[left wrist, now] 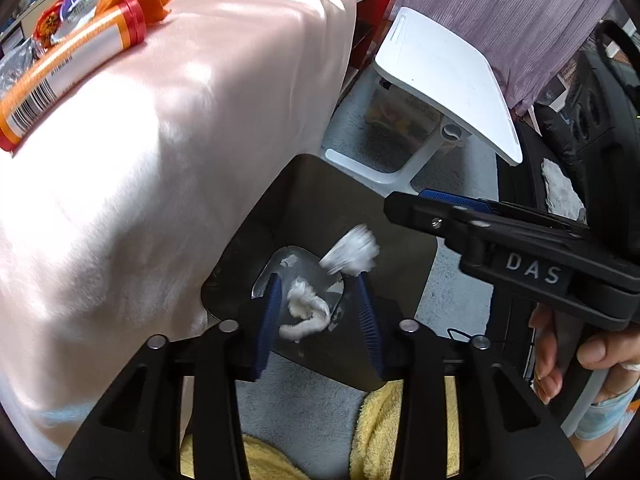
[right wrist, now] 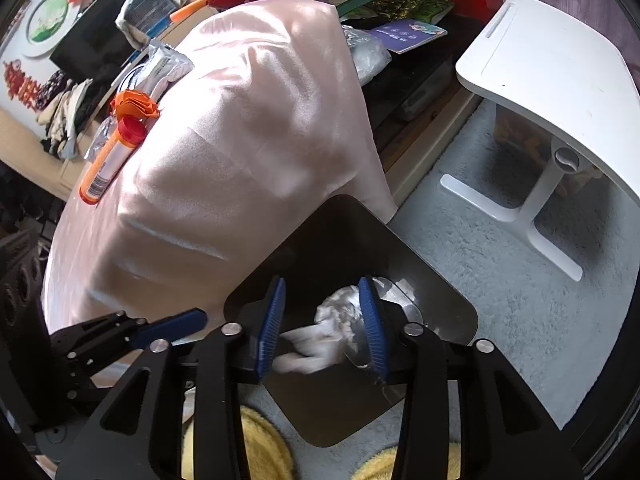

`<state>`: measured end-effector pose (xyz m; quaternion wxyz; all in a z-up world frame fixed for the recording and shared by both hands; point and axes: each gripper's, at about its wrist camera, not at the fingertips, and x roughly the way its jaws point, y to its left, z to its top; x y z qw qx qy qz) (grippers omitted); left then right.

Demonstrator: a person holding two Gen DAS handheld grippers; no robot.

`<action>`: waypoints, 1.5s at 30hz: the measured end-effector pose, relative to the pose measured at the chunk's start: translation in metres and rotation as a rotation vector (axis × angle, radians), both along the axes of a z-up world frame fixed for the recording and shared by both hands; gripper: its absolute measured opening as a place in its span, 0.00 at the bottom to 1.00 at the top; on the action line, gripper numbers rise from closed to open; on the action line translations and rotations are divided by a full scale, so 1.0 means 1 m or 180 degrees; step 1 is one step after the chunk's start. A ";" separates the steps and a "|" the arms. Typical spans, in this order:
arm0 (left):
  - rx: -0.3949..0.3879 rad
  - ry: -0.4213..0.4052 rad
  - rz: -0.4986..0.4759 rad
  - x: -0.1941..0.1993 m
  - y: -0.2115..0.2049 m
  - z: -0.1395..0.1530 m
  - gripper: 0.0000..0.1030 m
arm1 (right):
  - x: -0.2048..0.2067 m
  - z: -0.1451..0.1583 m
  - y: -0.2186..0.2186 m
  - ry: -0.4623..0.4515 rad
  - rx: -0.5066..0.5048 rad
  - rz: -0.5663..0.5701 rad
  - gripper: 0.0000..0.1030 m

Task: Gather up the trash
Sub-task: 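Carry both tissues over the black bin and open both tools, then grasp the orange plastic bag with the right tool while the left grasps the orange tube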

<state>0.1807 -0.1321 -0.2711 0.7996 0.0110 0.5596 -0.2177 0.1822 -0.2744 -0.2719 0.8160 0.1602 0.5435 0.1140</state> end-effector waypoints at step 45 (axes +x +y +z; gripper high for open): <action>0.0307 -0.0218 0.0295 0.096 0.116 0.064 0.51 | 0.144 0.094 0.120 0.0003 -0.0070 0.0615 0.42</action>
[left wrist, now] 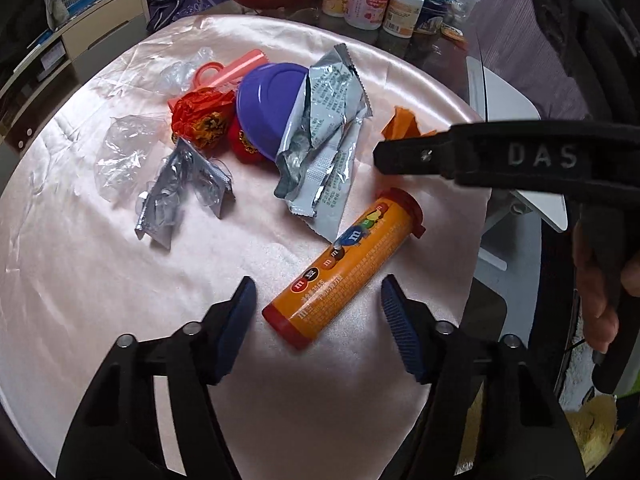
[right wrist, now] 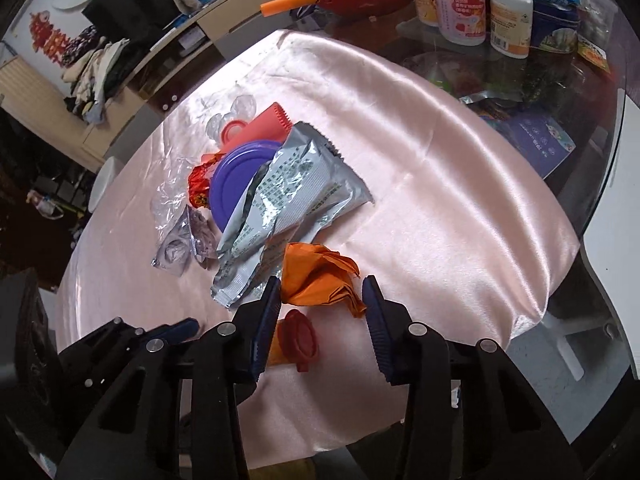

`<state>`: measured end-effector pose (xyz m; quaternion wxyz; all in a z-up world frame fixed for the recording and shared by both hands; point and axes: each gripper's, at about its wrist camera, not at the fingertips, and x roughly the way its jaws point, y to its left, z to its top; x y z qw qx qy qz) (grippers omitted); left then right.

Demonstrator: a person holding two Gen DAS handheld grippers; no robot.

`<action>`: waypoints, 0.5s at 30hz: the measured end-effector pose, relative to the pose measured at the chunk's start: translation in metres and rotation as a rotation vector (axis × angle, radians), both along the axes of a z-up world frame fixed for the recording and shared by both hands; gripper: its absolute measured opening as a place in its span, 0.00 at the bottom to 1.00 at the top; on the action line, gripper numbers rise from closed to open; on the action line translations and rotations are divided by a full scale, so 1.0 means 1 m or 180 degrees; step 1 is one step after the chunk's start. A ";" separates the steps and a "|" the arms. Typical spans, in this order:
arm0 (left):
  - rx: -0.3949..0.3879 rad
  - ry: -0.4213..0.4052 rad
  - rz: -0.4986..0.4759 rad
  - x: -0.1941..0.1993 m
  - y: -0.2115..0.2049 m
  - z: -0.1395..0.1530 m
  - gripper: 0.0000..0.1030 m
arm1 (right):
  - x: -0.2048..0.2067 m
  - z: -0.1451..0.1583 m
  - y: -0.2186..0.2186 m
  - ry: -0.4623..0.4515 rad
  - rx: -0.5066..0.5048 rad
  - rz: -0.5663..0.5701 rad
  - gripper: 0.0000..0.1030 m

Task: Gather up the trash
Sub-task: 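Grasp the orange plastic bag with the right tool while the left grasps the orange tube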

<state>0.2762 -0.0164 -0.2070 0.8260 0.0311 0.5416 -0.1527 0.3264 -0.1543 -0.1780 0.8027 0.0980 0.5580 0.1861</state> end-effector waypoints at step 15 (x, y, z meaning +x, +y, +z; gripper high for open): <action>-0.0152 -0.0005 -0.0046 -0.036 -0.011 0.021 0.28 | -0.050 0.042 -0.062 -0.0287 -0.0114 -0.0307 0.40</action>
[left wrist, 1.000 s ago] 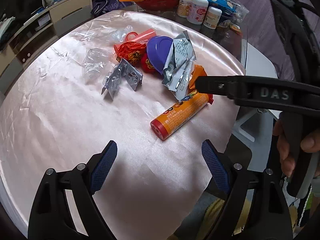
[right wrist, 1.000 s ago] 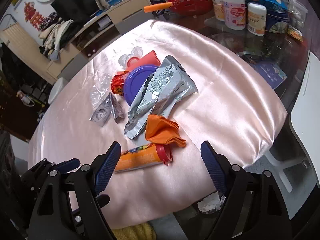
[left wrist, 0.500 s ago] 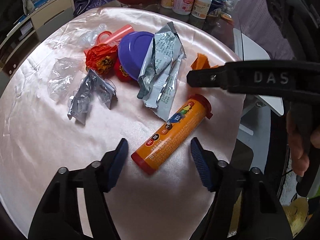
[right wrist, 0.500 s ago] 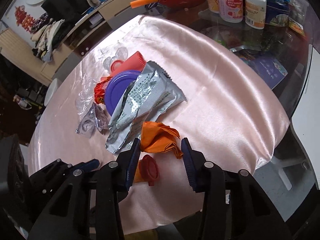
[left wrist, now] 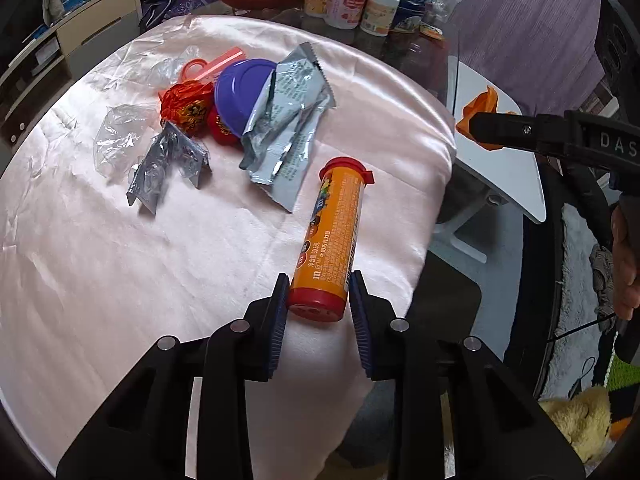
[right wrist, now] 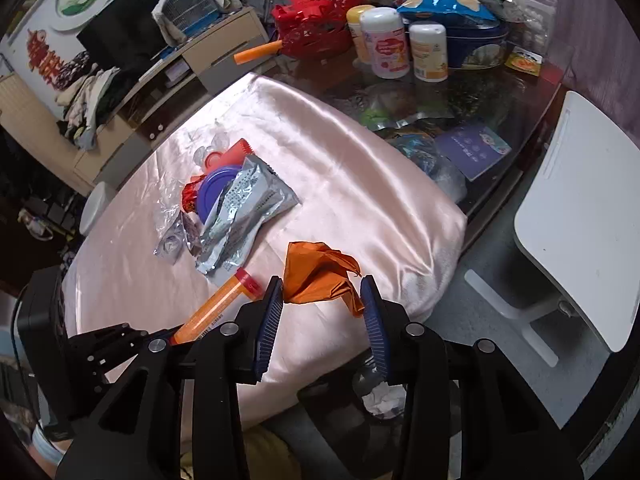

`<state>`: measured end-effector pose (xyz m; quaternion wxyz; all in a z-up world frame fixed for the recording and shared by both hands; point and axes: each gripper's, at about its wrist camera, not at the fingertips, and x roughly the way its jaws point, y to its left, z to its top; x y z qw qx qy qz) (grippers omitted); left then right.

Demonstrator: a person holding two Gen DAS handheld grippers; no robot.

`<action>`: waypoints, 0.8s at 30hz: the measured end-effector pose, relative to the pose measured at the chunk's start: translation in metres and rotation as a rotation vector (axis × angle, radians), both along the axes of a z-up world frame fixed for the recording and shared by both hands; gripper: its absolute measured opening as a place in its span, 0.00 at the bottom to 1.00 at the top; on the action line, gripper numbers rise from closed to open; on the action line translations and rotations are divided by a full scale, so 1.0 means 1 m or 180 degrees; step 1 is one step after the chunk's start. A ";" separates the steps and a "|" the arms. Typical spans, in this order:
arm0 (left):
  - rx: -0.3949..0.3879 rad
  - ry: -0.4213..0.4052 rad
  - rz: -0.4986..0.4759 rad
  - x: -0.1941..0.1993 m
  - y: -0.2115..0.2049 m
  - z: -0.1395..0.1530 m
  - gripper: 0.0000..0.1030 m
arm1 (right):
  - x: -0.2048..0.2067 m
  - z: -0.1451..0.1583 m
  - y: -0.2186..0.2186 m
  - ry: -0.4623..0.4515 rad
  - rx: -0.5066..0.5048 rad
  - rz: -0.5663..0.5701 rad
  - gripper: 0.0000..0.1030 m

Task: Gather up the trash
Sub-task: 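Grasp the orange plastic bag with the right tool while the left grasps the orange tube, then carry the orange bag and tube over the bin and release both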

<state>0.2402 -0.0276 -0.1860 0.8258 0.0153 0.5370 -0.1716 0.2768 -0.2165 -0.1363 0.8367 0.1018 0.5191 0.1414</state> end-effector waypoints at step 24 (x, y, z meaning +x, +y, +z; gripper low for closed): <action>-0.0002 0.0544 -0.0614 -0.088 -0.114 -0.044 0.25 | -0.145 -0.061 -0.085 0.0420 -0.0146 -0.0680 0.39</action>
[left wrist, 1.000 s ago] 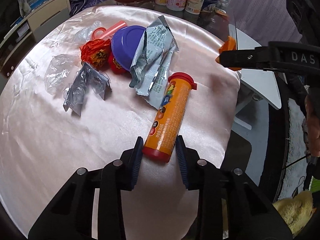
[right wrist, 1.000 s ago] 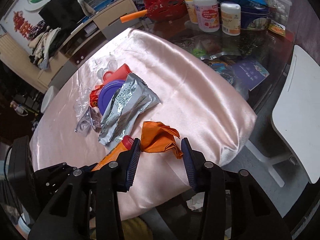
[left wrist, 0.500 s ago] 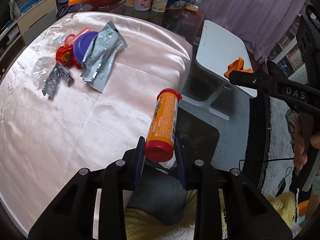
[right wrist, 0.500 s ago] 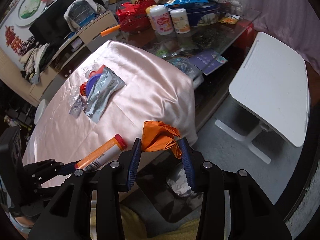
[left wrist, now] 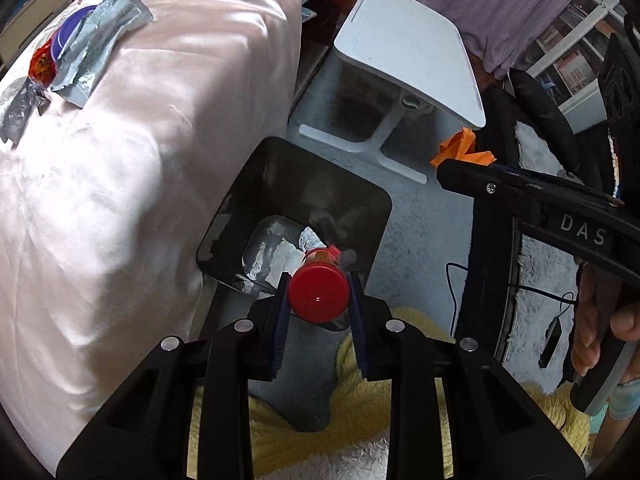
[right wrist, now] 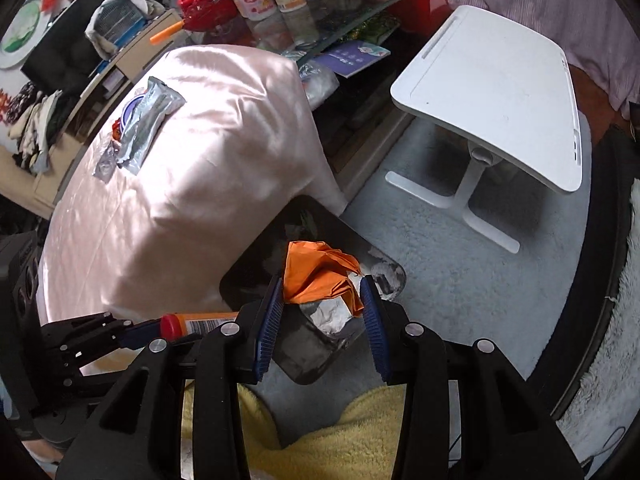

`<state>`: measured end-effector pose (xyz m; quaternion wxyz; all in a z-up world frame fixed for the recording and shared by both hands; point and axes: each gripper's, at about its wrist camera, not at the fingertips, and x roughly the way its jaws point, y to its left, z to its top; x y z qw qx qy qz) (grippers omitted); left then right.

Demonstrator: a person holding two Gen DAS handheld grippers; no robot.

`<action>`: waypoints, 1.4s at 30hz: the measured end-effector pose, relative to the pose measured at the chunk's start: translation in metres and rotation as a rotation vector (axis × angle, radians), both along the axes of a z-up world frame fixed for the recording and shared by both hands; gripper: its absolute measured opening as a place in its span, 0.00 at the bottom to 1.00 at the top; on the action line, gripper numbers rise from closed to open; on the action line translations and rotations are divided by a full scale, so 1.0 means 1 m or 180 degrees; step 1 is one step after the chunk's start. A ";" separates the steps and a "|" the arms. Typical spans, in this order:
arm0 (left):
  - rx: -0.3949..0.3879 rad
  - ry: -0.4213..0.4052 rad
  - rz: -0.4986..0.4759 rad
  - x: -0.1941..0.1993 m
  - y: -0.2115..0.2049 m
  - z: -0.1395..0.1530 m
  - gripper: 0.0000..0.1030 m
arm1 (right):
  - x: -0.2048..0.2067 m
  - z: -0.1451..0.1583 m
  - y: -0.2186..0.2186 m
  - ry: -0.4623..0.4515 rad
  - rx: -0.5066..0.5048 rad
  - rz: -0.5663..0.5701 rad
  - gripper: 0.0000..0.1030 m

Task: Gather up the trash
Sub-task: 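Carry the orange bag and tube over the bin and release both, then grasp the grey snack packet with the right tool while the left grasps the silver blister pack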

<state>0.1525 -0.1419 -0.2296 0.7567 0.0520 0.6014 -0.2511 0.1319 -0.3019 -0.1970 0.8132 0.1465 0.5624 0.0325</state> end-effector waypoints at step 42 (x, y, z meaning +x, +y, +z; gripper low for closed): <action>-0.0047 -0.0569 0.0828 0.070 0.106 0.074 0.74 | 0.100 0.047 0.029 -0.0215 0.0351 0.0016 0.82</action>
